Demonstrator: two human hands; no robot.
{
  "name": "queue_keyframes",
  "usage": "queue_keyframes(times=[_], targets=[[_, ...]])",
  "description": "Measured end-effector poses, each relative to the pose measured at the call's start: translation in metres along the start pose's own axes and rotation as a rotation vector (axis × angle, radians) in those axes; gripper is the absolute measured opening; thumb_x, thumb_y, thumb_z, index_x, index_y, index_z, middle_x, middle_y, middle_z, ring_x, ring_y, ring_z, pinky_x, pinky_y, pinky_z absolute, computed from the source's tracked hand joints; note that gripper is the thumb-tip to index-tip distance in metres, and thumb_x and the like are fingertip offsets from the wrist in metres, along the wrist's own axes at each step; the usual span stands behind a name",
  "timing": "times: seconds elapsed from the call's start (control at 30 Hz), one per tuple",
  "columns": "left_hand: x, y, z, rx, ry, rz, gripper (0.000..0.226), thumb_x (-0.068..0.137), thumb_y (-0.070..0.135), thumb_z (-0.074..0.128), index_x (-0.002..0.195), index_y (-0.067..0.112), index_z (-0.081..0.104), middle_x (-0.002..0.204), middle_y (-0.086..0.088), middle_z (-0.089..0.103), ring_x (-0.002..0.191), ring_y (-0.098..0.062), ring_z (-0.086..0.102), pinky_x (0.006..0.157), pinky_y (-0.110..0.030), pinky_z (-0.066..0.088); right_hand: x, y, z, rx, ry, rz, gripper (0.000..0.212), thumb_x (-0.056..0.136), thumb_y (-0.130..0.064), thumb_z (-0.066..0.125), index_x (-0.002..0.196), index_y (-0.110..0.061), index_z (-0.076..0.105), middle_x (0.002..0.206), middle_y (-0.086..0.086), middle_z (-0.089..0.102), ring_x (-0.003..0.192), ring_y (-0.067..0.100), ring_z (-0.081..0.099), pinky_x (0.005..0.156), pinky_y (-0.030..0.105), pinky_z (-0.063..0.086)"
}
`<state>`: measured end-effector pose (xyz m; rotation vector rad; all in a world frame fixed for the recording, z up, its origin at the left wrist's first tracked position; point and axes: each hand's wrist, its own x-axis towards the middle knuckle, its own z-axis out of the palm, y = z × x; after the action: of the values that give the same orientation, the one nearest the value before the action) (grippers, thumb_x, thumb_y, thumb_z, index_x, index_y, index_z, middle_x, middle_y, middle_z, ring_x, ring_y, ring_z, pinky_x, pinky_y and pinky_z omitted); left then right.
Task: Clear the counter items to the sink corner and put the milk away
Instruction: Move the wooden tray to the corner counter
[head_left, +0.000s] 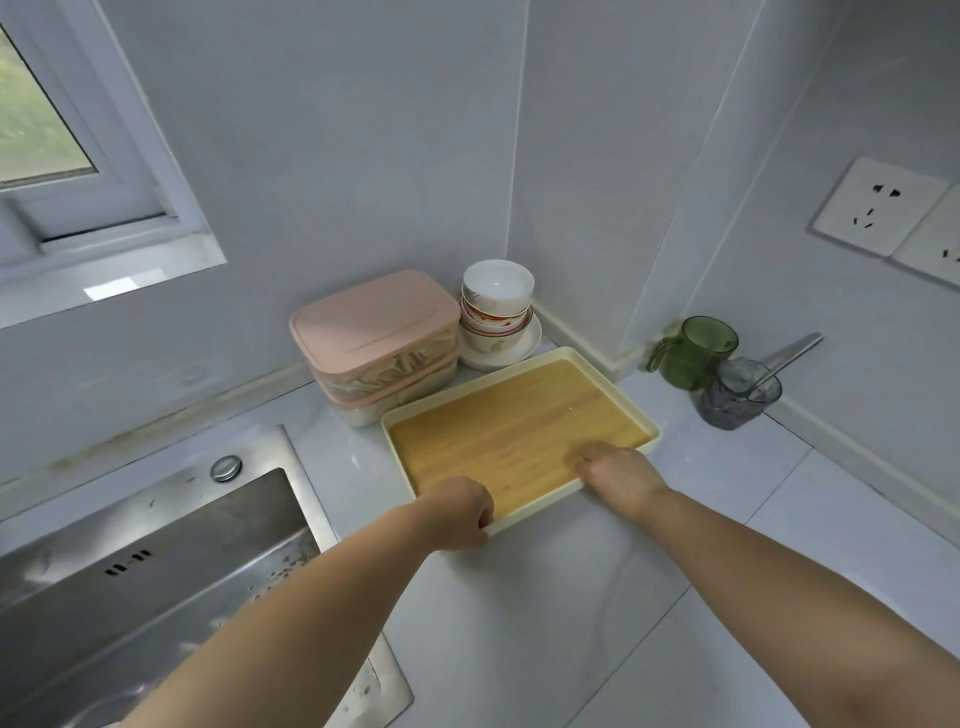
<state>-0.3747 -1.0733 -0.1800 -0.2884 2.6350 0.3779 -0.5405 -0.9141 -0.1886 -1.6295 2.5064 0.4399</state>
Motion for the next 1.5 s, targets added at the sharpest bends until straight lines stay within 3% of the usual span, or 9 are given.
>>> queue_keyframes(times=[0.17, 0.33, 0.53, 0.73, 0.87, 0.97, 1.1, 1.2, 1.5], targets=[[0.009, 0.0, 0.007, -0.058, -0.062, -0.03, 0.013, 0.083, 0.013, 0.051, 0.07, 0.012, 0.05, 0.062, 0.003, 0.036, 0.073, -0.019, 0.042, 0.06, -0.027, 0.032, 0.003, 0.003, 0.01, -0.073, -0.125, 0.006, 0.022, 0.086, 0.003, 0.042, 0.099, -0.007, 0.057, 0.094, 0.012, 0.051, 0.101, 0.031, 0.058, 0.066, 0.032, 0.036], [0.016, 0.006, 0.009, -0.107, -0.11, -0.036, 0.029, 0.081, 0.01, 0.052, 0.054, 0.016, 0.043, 0.058, 0.002, 0.04, 0.054, -0.012, 0.036, 0.049, -0.021, 0.028, 0.005, 0.007, 0.013, -0.055, -0.078, -0.006, 0.03, 0.087, 0.004, 0.041, 0.112, -0.007, 0.055, 0.103, 0.014, 0.054, 0.104, 0.031, 0.057, 0.067, 0.03, 0.031], [0.018, 0.009, 0.021, -0.15, -0.133, -0.022, 0.017, 0.085, 0.02, 0.058, 0.091, 0.006, 0.066, 0.08, -0.002, 0.051, 0.076, -0.018, 0.047, 0.065, -0.026, 0.038, 0.006, 0.007, 0.021, -0.069, -0.156, -0.009, 0.031, 0.086, 0.005, 0.042, 0.112, -0.004, 0.056, 0.112, 0.013, 0.059, 0.1, 0.032, 0.059, 0.066, 0.032, 0.037], [0.013, -0.002, 0.016, -0.178, -0.012, -0.105, 0.025, 0.091, 0.031, 0.053, 0.097, 0.012, 0.067, 0.088, 0.0, 0.056, 0.082, -0.016, 0.051, 0.07, -0.024, 0.043, 0.009, 0.007, 0.022, -0.027, -0.176, 0.026, 0.031, 0.085, 0.005, 0.044, 0.113, -0.004, 0.056, 0.118, 0.012, 0.056, 0.103, 0.031, 0.058, 0.073, 0.033, 0.044], [0.002, -0.029, 0.009, -0.181, 0.308, -0.36, 0.028, 0.095, 0.028, 0.045, 0.117, 0.016, 0.057, 0.101, -0.003, 0.064, 0.089, -0.02, 0.06, 0.074, -0.028, 0.05, 0.0, 0.004, 0.017, 0.226, -0.022, 0.184, 0.046, 0.085, -0.004, 0.052, 0.13, -0.006, 0.047, 0.142, 0.011, 0.036, 0.127, 0.029, 0.039, 0.098, 0.032, 0.038], [-0.005, -0.047, 0.013, -0.335, 0.36, -0.596, 0.054, 0.093, 0.032, 0.05, 0.138, 0.014, 0.027, 0.099, -0.008, 0.062, 0.087, -0.027, 0.061, 0.065, -0.032, 0.044, -0.005, -0.007, 0.011, 0.486, 0.254, 0.578, 0.045, 0.085, -0.007, 0.051, 0.129, -0.004, 0.043, 0.129, 0.014, 0.043, 0.114, 0.031, 0.045, 0.089, 0.036, 0.041], [0.0, -0.052, 0.023, -0.888, 0.293, -0.733, 0.061, 0.086, 0.016, 0.051, 0.137, 0.01, 0.018, 0.089, -0.016, 0.057, 0.066, -0.03, 0.059, 0.05, -0.035, 0.05, 0.004, -0.026, 0.01, 1.307, 0.062, 1.018, 0.067, 0.089, -0.029, 0.058, 0.139, -0.003, 0.022, 0.109, 0.018, 0.059, 0.083, 0.032, 0.062, 0.071, 0.041, 0.053], [-0.002, -0.051, 0.028, -1.102, 0.332, -0.692, 0.042, 0.083, 0.01, 0.042, 0.124, 0.013, 0.033, 0.089, -0.018, 0.056, 0.061, -0.03, 0.059, 0.05, -0.039, 0.056, 0.011, -0.042, 0.014, 1.639, -0.022, 1.071, 0.054, 0.088, -0.022, 0.061, 0.128, -0.002, 0.031, 0.077, 0.015, 0.057, 0.053, 0.024, 0.057, 0.037, 0.027, 0.049], [-0.006, -0.05, 0.031, -1.136, 0.351, -0.671, 0.045, 0.087, 0.006, 0.042, 0.129, 0.017, 0.033, 0.099, -0.019, 0.056, 0.067, -0.032, 0.063, 0.057, -0.044, 0.059, 0.015, -0.046, 0.018, 1.726, 0.024, 1.09, 0.048, 0.09, -0.009, 0.053, 0.131, -0.006, 0.028, 0.098, 0.024, 0.057, 0.057, 0.027, 0.058, 0.032, 0.028, 0.049]])
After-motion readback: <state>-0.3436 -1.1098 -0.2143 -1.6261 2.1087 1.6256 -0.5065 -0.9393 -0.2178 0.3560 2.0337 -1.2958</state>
